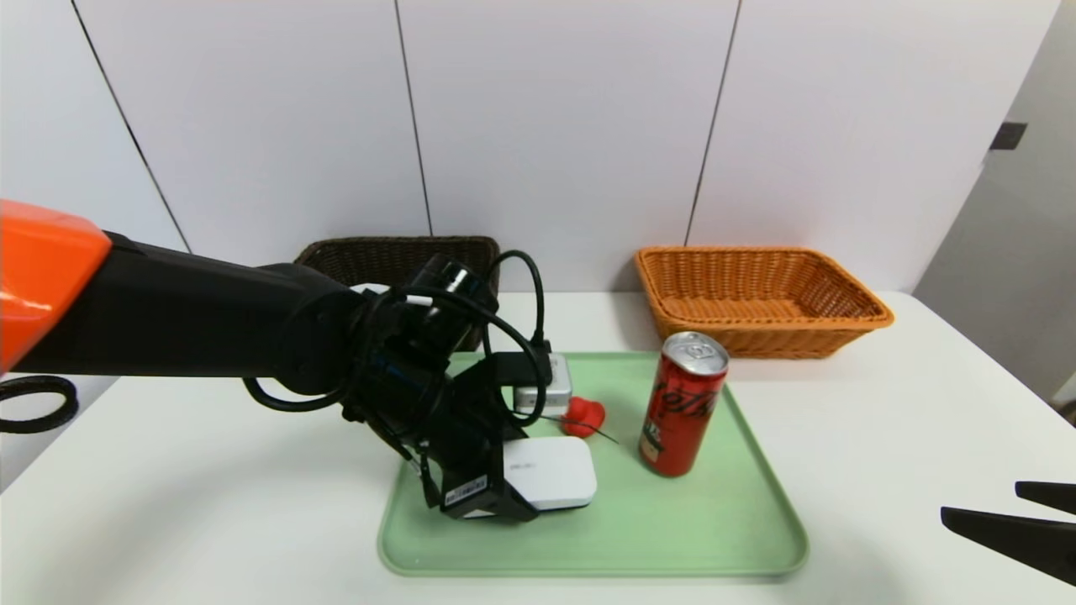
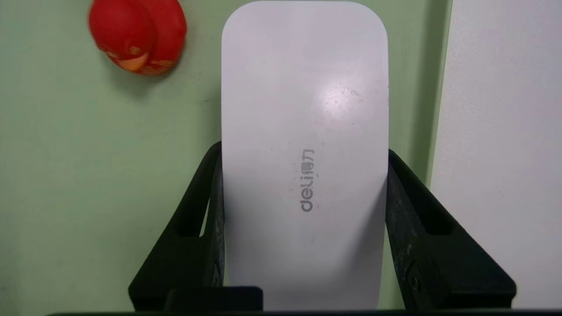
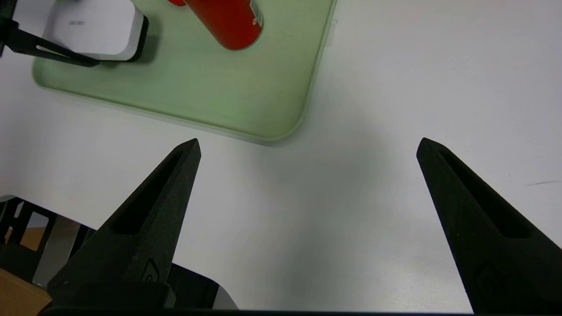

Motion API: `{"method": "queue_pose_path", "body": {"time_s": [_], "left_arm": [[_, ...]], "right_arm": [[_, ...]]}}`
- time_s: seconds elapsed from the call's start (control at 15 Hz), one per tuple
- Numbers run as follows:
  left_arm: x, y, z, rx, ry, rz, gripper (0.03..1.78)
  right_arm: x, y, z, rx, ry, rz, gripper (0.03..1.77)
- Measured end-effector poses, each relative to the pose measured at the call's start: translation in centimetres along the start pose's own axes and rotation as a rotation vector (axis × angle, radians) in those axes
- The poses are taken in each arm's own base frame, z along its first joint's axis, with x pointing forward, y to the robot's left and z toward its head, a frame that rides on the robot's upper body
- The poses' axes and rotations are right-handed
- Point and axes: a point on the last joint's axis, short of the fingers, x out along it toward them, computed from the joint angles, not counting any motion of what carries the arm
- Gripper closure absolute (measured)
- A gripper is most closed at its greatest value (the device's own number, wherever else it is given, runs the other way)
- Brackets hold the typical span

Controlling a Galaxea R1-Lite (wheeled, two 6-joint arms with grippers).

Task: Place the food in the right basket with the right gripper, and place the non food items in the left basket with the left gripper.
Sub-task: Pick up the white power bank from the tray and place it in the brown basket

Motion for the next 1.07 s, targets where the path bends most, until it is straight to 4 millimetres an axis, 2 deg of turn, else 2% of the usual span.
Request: {"method": "queue_pose_path", "body": {"time_s": [0.27,0.53,0.8,1.07], "left_arm": [[-3.3,0.3,2.2,-0.076,-0.084,0.206,0.8],[-7.2,1.8,4.6,-0.215,-0.215,0.363,0.8],[-10.8,4.7,4.3,-0.249,-0.274,0.501,0.8],[-12.6,7.6,2.5,-0.329,-0.274,0.589,0.8]], "right_arm": [[-0.1,0.0,0.0,-0.001,-0.003,0.001,0.1],[-0.3,0.1,-0.1,-0.002,-0.009,0.002,0.1],[-0.2,0.0,-0.3,-0.002,-0.004,0.001,0.1],[-0.1,0.0,-0.4,-0.001,0.001,0.002,0.1]]}}
